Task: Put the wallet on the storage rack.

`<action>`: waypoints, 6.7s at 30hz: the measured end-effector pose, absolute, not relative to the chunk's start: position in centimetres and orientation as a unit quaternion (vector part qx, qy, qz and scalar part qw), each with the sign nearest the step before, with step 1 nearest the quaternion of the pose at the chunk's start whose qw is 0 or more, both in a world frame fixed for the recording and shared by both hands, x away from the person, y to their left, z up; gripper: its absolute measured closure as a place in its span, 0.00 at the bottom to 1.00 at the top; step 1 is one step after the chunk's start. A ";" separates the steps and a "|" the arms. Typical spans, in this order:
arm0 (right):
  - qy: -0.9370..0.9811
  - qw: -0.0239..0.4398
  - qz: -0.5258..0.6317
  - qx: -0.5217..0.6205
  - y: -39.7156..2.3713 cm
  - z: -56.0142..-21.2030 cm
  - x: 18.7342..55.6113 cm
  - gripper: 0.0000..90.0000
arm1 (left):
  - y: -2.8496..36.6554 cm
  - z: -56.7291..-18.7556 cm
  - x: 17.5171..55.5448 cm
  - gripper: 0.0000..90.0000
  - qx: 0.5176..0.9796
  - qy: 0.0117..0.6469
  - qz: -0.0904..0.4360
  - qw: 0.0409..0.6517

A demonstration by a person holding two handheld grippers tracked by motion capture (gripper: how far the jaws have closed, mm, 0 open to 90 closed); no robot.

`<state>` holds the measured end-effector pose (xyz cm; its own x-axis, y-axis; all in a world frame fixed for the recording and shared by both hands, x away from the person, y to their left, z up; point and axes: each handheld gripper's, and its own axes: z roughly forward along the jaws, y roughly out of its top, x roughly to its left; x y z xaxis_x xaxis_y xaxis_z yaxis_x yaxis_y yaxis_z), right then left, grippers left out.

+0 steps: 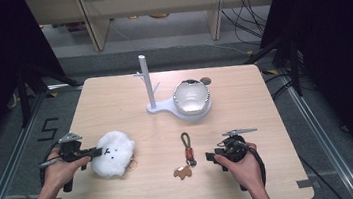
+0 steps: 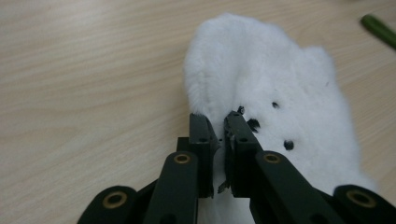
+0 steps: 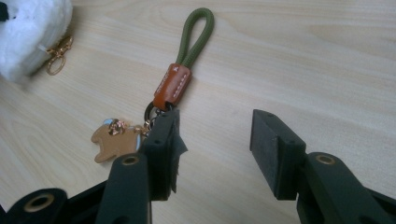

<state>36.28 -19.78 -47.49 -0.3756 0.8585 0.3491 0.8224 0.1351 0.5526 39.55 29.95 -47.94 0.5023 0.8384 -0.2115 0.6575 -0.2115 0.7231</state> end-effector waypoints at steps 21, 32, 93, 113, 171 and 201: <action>0.741 0.064 0.437 0.506 -18.5 -45.1 37.1 0.58 | 25.9 -43.6 37.4 0.93 0.709 0.412 0.164 0.548; 0.723 0.061 0.502 0.470 -16.2 -43.2 38.6 0.55 | 22.3 -42.6 37.8 0.93 0.708 0.372 0.158 0.579; 0.683 0.147 0.588 0.408 -16.4 -37.4 41.8 0.89 | 19.9 -43.6 37.8 0.46 0.713 0.328 0.228 0.576; 0.684 0.179 0.572 0.416 -17.8 -36.6 43.6 0.89 | 23.8 -48.0 36.6 0.45 0.695 0.400 0.248 0.543; 0.663 0.210 0.562 0.447 -18.2 -35.7 48.5 0.89 | 24.7 -49.3 36.1 0.44 0.683 0.427 0.249 0.537; 0.655 0.209 0.557 0.466 -17.9 -36.6 50.8 0.89 | 24.7 -49.4 36.2 0.44 0.680 0.427 0.246 0.543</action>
